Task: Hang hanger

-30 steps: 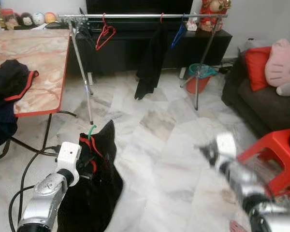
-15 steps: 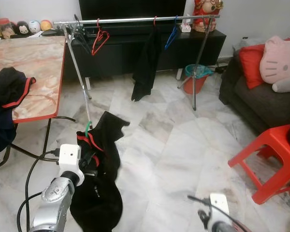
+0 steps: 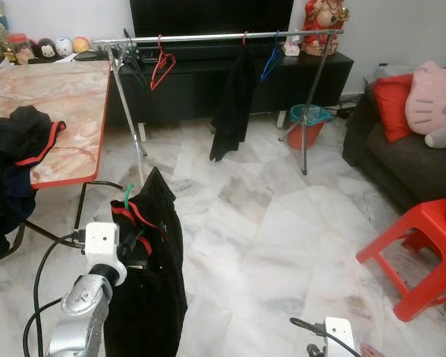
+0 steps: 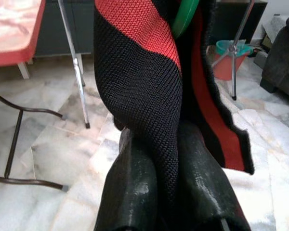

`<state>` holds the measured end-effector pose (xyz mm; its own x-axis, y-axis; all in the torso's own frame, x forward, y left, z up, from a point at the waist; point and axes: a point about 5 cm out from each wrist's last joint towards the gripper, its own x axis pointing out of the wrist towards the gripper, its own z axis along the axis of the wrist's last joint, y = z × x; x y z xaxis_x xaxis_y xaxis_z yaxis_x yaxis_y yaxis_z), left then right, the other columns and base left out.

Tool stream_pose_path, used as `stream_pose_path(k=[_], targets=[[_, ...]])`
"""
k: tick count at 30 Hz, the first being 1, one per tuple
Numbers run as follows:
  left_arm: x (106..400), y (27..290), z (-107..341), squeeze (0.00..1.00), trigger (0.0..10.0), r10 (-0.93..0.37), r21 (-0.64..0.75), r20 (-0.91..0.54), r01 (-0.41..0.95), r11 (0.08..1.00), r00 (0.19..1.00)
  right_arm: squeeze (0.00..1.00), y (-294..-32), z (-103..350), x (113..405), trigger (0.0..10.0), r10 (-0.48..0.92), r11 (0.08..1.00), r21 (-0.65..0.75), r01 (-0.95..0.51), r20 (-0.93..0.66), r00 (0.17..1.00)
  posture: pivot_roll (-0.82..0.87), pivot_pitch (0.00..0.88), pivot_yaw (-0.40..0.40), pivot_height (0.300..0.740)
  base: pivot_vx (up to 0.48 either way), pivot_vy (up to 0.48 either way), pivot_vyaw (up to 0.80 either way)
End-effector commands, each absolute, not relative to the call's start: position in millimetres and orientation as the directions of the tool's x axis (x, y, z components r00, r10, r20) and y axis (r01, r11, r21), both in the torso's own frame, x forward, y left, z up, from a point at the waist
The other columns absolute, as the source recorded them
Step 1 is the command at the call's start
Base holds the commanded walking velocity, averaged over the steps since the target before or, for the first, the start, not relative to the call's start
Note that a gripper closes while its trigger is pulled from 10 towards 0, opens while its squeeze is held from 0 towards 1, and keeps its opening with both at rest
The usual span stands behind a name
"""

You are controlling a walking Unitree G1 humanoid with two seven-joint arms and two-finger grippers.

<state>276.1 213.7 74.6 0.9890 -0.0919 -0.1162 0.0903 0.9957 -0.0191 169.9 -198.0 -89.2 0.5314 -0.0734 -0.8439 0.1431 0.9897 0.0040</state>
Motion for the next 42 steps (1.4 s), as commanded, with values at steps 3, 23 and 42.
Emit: stream_pose_path(k=[3,23,42], targets=[[282,216,94,0.00,10.0,-0.103,0.012,-0.035,0.103,0.995,0.994,0.00,-196,-86,179,10.0,-0.069,0.991,0.006,0.134,-0.834,0.547,0.05,0.000,-0.040,0.740,0.104,0.000,0.00],[285,217,96,0.00,10.0,-0.107,0.032,-0.041,0.108,0.994,0.993,0.00,-193,-78,195,10.0,-0.050,0.993,0.019,0.116,-0.824,0.565,0.06,0.000,-0.040,0.740,0.244,0.000,0.00],[284,217,95,0.00,10.0,-0.085,0.028,-0.047,0.086,0.996,0.995,0.00,-195,-75,201,10.0,-0.027,0.998,0.006,0.057,-0.823,0.567,0.06,0.000,-0.057,0.740,0.245,0.000,0.00]])
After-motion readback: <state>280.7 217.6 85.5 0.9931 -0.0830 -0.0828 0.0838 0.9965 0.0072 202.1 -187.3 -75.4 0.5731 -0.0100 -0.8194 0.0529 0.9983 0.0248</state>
